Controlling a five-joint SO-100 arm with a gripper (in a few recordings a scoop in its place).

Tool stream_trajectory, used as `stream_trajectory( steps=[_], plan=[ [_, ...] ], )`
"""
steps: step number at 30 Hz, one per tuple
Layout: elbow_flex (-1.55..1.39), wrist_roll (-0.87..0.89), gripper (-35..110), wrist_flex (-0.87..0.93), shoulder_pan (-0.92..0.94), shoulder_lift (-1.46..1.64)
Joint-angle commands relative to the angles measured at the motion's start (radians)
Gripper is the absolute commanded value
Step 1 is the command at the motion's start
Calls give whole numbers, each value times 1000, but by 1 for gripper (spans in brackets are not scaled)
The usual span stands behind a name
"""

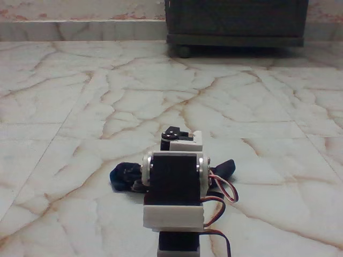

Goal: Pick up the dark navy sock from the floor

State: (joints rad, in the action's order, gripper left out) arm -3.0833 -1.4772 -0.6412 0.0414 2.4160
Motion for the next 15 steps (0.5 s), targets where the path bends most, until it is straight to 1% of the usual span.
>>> stream_trajectory(
  steps=[1,15],
  plan=[
    [0,-121,0,-43,-9,32],
    [2,-127,0,-32,3,32]
  ],
)
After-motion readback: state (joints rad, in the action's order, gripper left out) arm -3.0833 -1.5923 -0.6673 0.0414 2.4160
